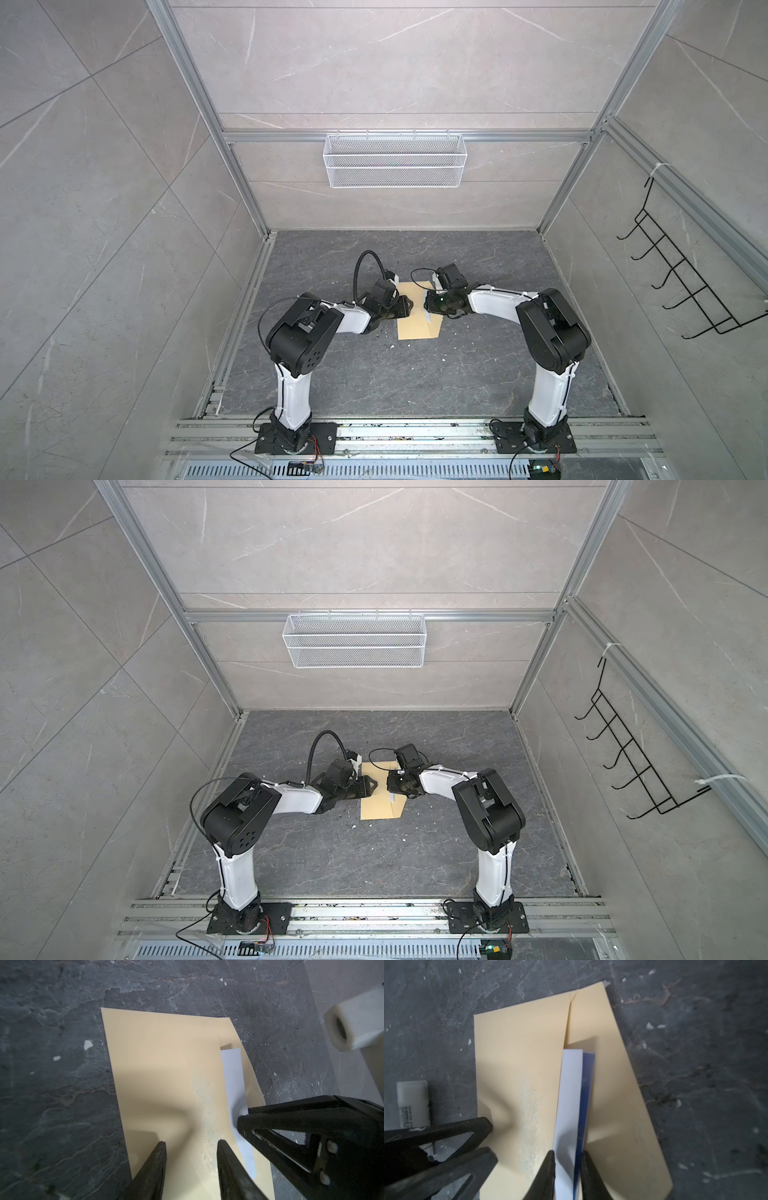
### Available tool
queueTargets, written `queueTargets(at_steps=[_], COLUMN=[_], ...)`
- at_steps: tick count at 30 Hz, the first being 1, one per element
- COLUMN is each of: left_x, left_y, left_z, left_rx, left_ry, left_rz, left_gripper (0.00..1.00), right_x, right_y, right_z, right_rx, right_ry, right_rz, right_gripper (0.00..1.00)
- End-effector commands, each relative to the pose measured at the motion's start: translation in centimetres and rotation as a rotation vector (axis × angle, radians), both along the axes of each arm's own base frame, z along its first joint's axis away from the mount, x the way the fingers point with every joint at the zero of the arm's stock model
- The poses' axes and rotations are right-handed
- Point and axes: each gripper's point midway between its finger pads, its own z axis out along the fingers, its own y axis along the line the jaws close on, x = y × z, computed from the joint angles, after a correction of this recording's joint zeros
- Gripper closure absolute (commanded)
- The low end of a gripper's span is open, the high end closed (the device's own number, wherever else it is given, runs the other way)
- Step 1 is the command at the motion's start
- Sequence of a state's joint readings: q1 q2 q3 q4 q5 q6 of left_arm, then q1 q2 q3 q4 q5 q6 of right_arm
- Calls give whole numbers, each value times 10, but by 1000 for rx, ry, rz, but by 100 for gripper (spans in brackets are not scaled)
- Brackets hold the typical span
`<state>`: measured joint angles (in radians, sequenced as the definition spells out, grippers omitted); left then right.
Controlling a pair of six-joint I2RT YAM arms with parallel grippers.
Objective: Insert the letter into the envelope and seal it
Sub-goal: 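Push the sheet deeper into the envelope with the right gripper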
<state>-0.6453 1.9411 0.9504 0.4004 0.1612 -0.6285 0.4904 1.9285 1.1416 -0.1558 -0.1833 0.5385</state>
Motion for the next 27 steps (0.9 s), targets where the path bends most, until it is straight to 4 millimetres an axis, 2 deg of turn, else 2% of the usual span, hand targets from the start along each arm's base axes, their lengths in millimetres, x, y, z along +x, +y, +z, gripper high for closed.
queueTargets(at_steps=[1, 9, 11, 14, 20, 23, 27], left_x=[-1, -1, -1, 1, 1, 1, 4], left_y=[0, -2, -2, -1, 8, 13, 16], left_z=[-13, -11, -5, 14, 49, 57, 53], left_rx=[12, 5, -4, -23, 6, 30, 41], left_ry=[36, 34, 20, -18, -90, -110, -104], left_rz=[-8, -13, -15, -10, -5, 4, 11], left_gripper=[56, 56, 56, 56, 48, 44, 43], right_x=[-11, -13, -12, -12, -14, -14, -7], right_y=[8, 16, 12, 1, -11, -11, -7], right_z=[-19, -17, -11, 6, 44, 51, 47], right_rx=[15, 47, 29, -11, -35, -33, -32], right_ry=[60, 63, 47, 10, -49, -51, -47], right_rz=[56, 84, 79, 60, 26, 20, 19], right_gripper=[76, 76, 76, 73, 65, 63, 63])
